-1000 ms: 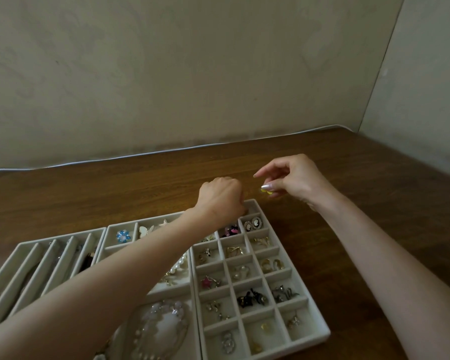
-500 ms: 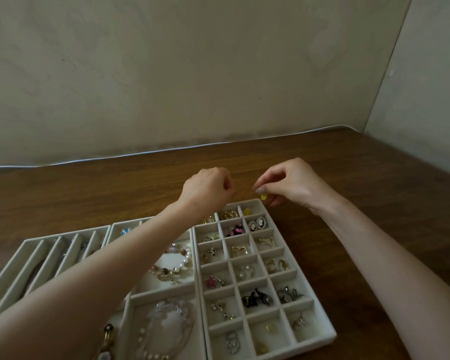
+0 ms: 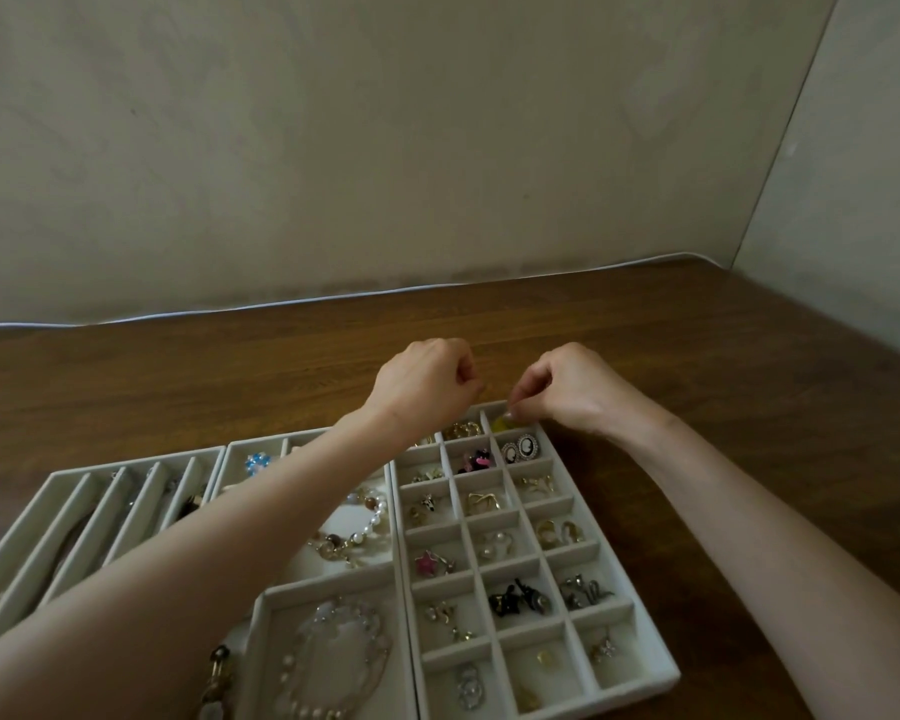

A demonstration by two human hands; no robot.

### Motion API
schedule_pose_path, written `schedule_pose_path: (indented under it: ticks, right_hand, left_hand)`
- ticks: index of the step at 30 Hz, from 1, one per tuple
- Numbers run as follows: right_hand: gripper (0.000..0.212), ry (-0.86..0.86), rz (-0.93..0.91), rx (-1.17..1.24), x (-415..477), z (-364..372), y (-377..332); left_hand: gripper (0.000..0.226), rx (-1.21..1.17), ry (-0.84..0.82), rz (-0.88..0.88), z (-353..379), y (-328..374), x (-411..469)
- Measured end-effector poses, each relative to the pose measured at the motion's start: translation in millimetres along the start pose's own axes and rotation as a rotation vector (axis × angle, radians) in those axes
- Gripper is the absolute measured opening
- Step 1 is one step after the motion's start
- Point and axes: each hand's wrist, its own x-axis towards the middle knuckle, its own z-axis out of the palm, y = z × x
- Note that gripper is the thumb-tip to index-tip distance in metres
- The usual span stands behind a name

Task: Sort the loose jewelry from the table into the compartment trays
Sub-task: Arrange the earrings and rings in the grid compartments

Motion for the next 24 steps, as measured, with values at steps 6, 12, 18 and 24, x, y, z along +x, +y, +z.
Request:
schedule_pose_path:
  ticks: [6, 12, 18, 24]
  right_hand:
    - [0.003, 0.084, -0.018, -0.118, -1, 4, -3]
    - [0.012, 0.117, -0.058, -0.325, -6, 4, -8]
    - [0.010, 0.121, -0.056, -0.327, -7, 2, -8]
    - [0.009, 0.085, -0.040, -0.319, -6, 2, -8]
  left_hand:
    - [0.007, -0.004, -0.034, -0.003, 0, 0, -4]
    - [0.010, 0.001, -0.021, 0.012, -3, 3, -6]
    - [0.009, 0.032, -0.062, 0.090, -3, 7, -8]
    - [0.008, 0.074, -0.098, 0.088, 6, 11, -4]
